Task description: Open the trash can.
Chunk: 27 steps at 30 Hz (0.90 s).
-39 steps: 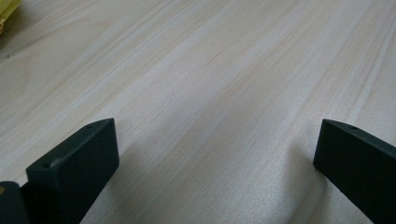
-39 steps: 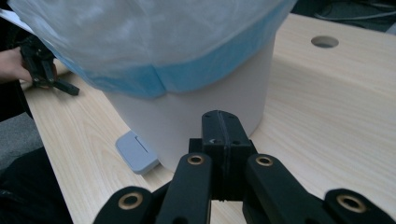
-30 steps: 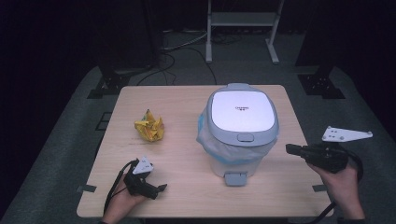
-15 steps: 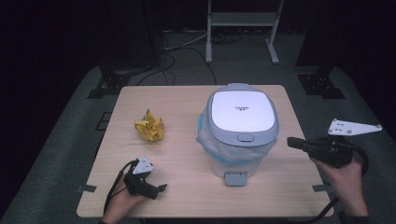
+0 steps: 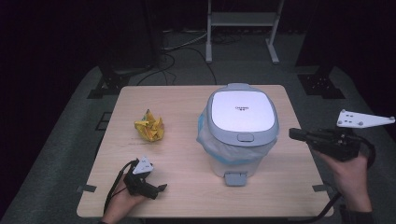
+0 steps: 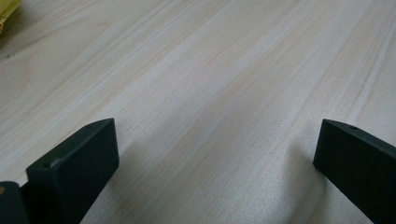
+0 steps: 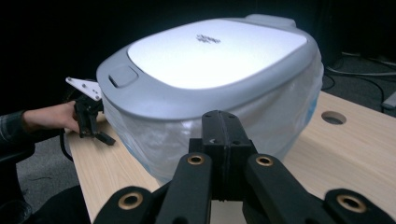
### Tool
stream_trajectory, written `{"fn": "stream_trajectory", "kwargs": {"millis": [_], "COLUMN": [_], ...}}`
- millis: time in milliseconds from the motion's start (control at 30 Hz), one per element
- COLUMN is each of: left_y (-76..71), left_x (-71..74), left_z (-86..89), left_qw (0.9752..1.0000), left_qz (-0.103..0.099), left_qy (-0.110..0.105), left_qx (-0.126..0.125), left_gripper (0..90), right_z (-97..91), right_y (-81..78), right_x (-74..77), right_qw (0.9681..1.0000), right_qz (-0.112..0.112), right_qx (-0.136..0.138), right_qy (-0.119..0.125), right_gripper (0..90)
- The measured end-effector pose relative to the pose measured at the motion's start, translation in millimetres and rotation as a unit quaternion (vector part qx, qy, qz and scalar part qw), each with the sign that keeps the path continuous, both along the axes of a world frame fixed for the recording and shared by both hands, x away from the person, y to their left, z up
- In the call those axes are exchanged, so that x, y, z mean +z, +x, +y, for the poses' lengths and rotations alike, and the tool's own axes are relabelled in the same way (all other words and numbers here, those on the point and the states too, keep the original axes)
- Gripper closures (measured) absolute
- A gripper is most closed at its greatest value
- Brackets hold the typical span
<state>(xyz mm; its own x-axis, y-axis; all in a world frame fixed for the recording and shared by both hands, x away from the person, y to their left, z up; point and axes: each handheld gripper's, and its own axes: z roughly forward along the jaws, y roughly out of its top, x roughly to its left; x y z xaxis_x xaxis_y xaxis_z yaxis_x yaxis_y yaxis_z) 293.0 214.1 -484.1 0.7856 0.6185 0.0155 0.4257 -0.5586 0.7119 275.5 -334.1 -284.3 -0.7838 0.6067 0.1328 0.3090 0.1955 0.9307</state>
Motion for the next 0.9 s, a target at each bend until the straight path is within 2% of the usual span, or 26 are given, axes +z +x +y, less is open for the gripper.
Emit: {"fn": "stream_trajectory", "kwargs": {"millis": [367,900], "left_y": [0.0,0.0], "left_x": [0.0,0.0], "left_z": [0.0,0.0], "left_qw": [1.0000,1.0000], "left_qz": [0.000,0.000], "left_qy": [0.000,0.000], "left_qx": [0.000,0.000], "left_gripper": [0.0,0.0], "right_z": [12.4,51.5], "right_y": [0.3,11.1], "right_x": [13.0,21.6], "right_qw": [0.9996,0.9974], "right_qz": [-0.013,-0.016], "right_qx": [0.022,0.069], "right_qy": [0.009,0.014], "right_gripper": [89.9,89.9]}}
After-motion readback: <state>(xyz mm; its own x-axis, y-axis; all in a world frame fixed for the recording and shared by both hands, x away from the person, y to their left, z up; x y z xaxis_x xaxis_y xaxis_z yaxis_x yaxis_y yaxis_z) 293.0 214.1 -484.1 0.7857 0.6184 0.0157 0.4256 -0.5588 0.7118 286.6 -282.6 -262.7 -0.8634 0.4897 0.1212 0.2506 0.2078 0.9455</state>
